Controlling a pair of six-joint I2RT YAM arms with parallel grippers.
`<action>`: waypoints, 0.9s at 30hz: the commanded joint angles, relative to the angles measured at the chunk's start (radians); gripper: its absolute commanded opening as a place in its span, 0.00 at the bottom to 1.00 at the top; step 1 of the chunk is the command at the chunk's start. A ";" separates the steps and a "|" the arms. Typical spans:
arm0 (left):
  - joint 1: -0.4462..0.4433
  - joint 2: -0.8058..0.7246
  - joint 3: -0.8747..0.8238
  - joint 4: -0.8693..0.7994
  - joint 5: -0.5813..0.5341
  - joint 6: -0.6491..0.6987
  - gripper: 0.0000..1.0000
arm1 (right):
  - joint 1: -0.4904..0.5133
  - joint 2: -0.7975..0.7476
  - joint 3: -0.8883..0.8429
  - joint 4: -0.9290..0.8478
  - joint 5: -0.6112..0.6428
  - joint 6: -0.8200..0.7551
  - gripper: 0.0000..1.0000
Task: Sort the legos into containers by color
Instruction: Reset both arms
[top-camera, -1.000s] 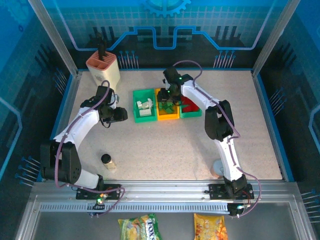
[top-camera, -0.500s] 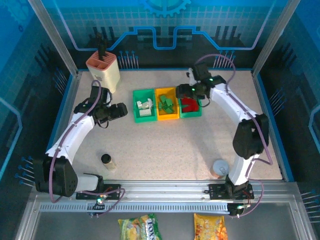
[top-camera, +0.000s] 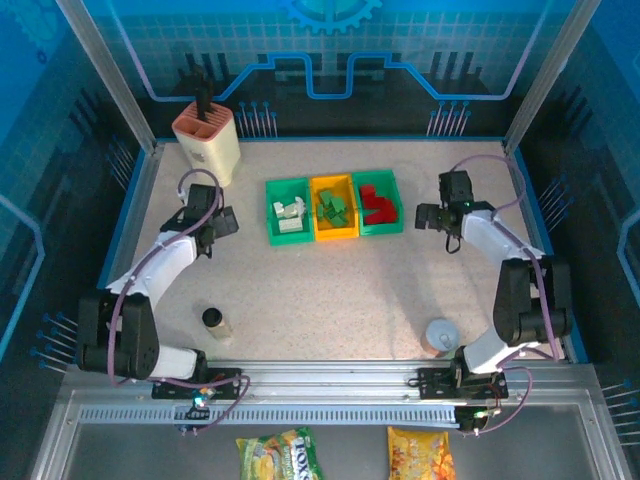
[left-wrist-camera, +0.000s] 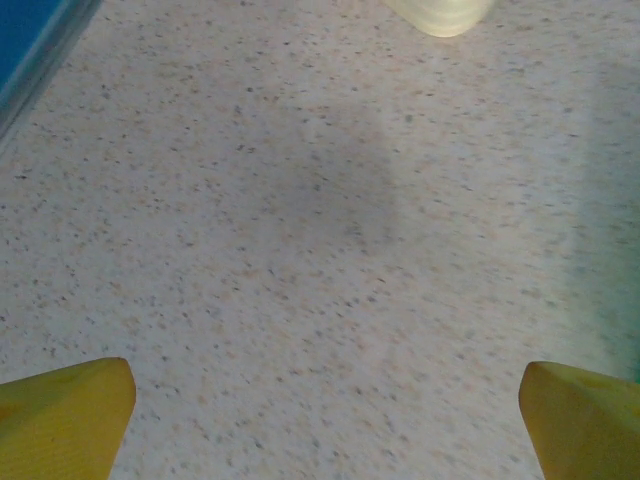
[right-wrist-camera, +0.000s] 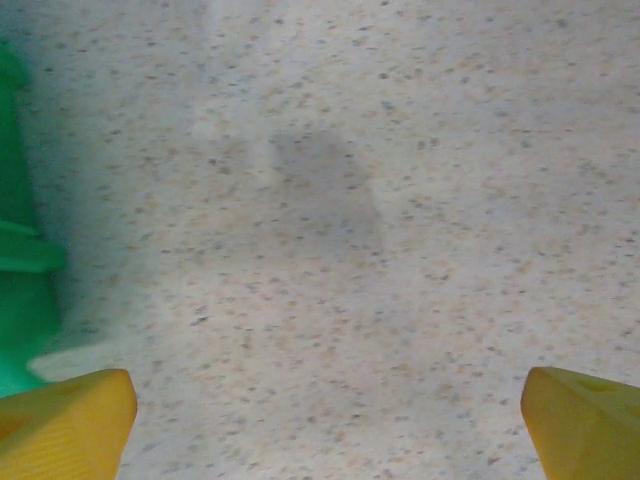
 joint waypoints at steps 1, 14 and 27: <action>0.006 0.018 -0.079 0.248 -0.060 0.155 0.99 | -0.019 -0.051 -0.121 0.286 0.062 -0.084 1.00; 0.017 0.116 -0.436 1.093 0.255 0.336 0.99 | 0.034 -0.050 -0.481 0.987 -0.087 -0.245 1.00; 0.058 0.154 -0.490 1.210 0.372 0.327 0.99 | 0.001 -0.021 -0.588 1.202 -0.228 -0.259 1.00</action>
